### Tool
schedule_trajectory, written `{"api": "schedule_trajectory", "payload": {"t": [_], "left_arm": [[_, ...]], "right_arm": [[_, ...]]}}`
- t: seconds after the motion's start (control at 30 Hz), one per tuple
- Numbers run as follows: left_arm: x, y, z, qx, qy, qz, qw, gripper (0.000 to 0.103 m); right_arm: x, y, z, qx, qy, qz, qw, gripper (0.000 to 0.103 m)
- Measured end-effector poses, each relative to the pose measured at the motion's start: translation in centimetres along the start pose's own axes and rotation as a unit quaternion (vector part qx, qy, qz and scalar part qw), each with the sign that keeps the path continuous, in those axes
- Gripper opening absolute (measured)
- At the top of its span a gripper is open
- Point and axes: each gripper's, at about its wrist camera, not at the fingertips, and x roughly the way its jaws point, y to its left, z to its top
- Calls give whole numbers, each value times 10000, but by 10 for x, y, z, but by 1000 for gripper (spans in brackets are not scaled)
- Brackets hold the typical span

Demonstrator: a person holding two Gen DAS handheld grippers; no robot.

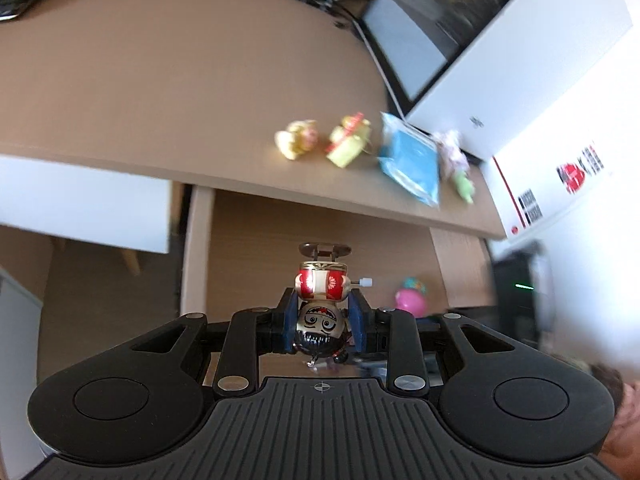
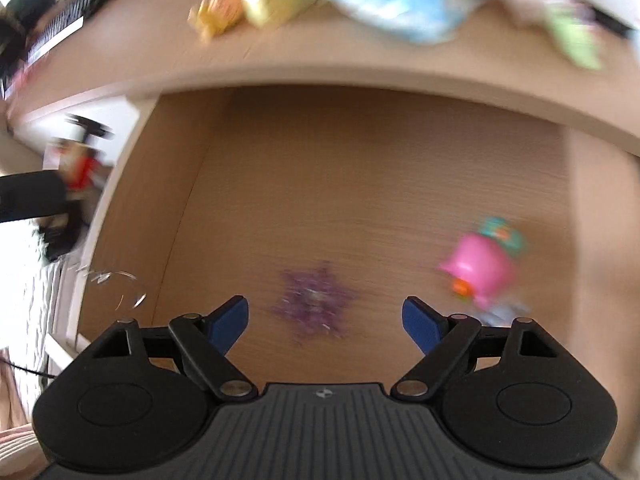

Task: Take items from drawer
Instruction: 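Grasp the red-white figure in the drawer with left tool and lift, then carry figure to desktop with left tool while right tool grasps purple snowflake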

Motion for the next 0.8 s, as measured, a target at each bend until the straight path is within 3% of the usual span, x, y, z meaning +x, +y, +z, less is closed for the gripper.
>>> {"api": "schedule_trajectory", "payload": {"t": [0.17,0.27,0.37,0.47,0.6,0.8], "left_arm": [[-11,15,-13,-296,-113,-1,9995,30],[-11,22,-20,-412,-87,76,9991,30],[-12,27,-25,-538,-58,95,9985,30],[-10,29,-28,-585,0,86,9983,30],[-6,28,-29,-516,64,-16,9986,30],[5,27,-31,-424,217,-191,9987,30]], "right_arm": [[46,24,16,-744,615,-409,9945,85],[62,28,16,-815,904,-420,9917,85],[68,36,12,-1014,931,-520,9891,96],[67,46,8,-1301,858,-655,9856,89],[59,48,5,-1300,756,-654,9865,71],[44,35,-3,-882,579,-834,9909,71]]}}
